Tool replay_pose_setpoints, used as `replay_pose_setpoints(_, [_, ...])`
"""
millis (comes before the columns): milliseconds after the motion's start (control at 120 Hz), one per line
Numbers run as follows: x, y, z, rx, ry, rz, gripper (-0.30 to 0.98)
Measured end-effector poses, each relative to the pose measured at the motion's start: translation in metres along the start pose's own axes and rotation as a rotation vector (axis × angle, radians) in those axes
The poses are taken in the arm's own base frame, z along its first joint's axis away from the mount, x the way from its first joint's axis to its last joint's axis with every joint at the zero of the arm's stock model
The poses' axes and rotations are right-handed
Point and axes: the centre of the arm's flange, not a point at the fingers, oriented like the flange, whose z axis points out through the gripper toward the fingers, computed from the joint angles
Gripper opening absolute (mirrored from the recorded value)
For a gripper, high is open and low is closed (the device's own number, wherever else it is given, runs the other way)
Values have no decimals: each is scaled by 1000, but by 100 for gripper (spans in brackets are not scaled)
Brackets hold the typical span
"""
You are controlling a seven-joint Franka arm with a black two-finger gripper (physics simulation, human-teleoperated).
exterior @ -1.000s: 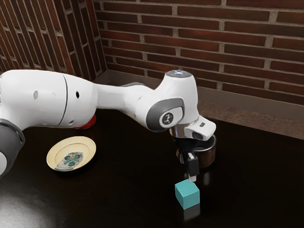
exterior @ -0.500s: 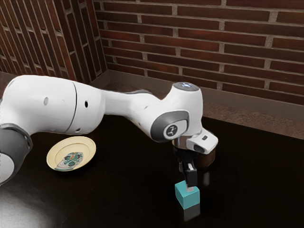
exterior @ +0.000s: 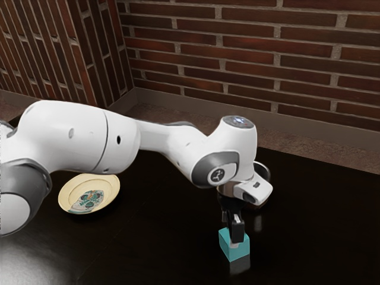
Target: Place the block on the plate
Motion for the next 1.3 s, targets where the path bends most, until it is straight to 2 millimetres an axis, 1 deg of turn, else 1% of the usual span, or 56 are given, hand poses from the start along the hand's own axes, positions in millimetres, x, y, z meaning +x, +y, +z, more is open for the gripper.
replay_pose_setpoints(367, [0, -1, 24, -16, -36, -6, 68])
replay_pose_setpoints(483, [-1, -1, 26, -21, -40, -9, 54])
replay_pose_setpoints(567, [-1, -1, 27, -23, -42, -10, 47])
replay_pose_setpoints(750, [-1, -1, 27, -20, -46, -15, 38])
replay_pose_setpoints(950, [-2, -1, 26, -18, -50, -20, 34])
replay_pose_setpoints(1017, [-2, -1, 19, -16, -44, -21, 32])
replay_pose_setpoints(1158, [-8, 0, -18, 2, -15, -24, 28])
replay_pose_setpoints(1242, [-12, -2, -34, 10, -6, -29, 31])
replay_pose_setpoints(1300, [-16, -2, -49, 16, 5, -34, 30])
